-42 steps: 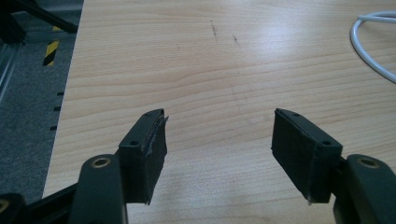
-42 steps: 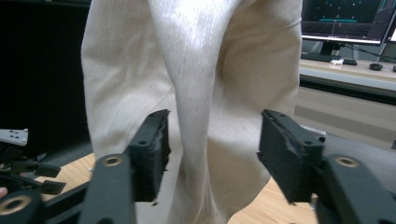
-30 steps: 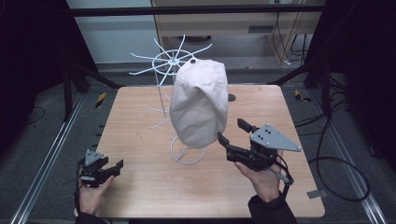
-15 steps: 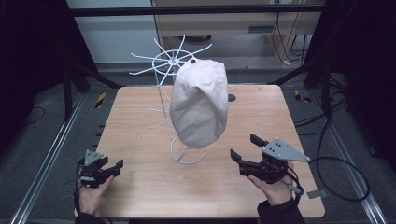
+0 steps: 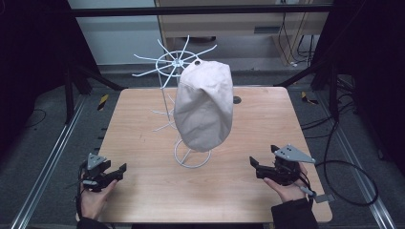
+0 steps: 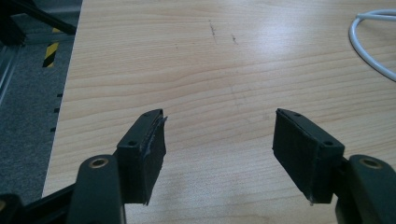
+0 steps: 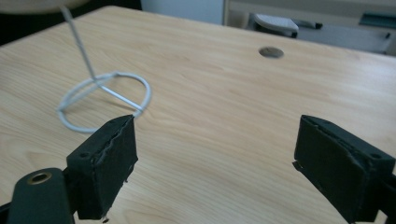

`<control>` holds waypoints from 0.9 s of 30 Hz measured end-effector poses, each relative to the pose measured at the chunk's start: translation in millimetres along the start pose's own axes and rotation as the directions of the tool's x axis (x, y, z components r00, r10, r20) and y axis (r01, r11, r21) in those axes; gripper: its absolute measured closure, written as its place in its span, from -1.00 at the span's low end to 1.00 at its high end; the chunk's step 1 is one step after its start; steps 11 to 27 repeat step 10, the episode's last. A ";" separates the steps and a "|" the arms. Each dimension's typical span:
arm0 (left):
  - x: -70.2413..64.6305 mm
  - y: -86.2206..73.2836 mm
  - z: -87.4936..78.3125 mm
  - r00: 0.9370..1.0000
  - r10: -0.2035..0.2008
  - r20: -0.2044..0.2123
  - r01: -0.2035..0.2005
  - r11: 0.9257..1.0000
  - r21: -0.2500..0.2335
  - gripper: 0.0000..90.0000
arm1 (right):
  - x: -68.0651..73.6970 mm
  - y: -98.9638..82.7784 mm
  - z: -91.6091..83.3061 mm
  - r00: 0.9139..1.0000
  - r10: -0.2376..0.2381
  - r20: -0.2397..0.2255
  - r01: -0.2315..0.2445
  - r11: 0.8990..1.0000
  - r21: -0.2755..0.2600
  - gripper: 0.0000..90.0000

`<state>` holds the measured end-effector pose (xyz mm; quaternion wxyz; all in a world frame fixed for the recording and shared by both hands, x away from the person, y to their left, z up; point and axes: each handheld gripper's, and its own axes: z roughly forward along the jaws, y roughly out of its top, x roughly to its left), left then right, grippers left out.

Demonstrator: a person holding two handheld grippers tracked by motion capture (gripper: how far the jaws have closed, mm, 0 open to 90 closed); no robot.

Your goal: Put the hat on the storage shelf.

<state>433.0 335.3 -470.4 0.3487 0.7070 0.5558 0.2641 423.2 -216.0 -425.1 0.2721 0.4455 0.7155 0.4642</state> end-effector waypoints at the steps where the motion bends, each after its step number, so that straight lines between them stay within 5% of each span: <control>1: -0.1 -0.2 0.4 1.000 0.000 0.000 0.000 1.000 0.000 -0.25 | -3.6 -3.6 1.9 1.000 0.007 0.007 -0.007 1.000 0.014 -0.71; 10: -0.3 -0.7 1.8 1.000 0.010 0.000 -0.010 1.000 0.006 -0.27 | -28.8 -33.7 17.9 0.996 0.035 0.087 -0.044 0.994 0.101 -0.74; 27: -0.3 -0.7 1.8 1.000 0.010 0.000 -0.010 1.000 0.006 -0.27 | -28.8 -33.7 17.9 0.996 0.035 0.087 -0.044 0.994 0.101 -0.74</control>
